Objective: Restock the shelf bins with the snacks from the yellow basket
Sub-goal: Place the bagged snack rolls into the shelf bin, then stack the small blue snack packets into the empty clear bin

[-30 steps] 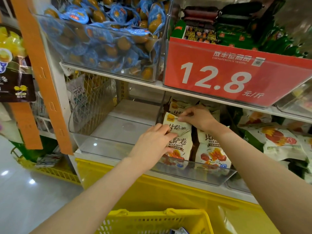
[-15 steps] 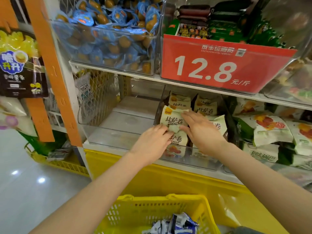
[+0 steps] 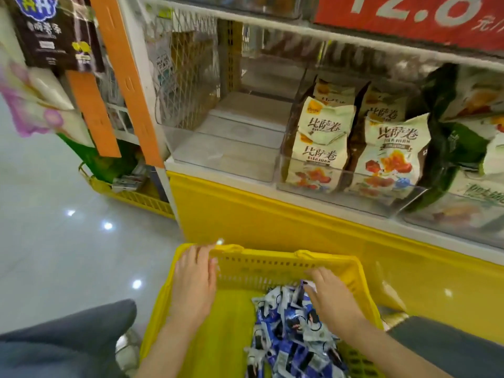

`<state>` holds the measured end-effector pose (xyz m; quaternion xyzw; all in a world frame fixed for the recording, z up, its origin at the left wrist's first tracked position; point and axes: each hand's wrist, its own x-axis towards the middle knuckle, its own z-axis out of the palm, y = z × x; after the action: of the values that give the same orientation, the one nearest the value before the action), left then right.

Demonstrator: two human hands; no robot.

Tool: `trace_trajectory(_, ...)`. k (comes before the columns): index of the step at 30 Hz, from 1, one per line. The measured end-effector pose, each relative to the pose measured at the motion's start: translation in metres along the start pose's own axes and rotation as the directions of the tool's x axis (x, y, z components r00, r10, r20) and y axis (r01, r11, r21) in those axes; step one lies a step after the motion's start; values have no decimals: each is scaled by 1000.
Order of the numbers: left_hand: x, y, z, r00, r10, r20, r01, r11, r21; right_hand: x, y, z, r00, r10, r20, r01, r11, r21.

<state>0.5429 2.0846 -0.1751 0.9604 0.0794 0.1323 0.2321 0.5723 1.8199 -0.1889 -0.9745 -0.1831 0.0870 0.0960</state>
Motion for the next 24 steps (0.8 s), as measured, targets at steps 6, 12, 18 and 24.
trace_trajectory(6,-20,-74,19,865,-484,131,490,872,-13,-6,37,83,911,151,382,-152,988,-29)
trace_trajectory(12,-23,-97,30,870,-440,223,464,883,-70,-7,44,105,891,173,419,-107,978,-178)
trace_trajectory(18,14,-97,40,906,-323,271,375,912,-166,-5,49,96,871,209,444,-138,973,-187)
trace_trajectory(24,20,-84,41,933,-297,203,337,917,-211,7,20,59,945,201,259,-223,973,56)
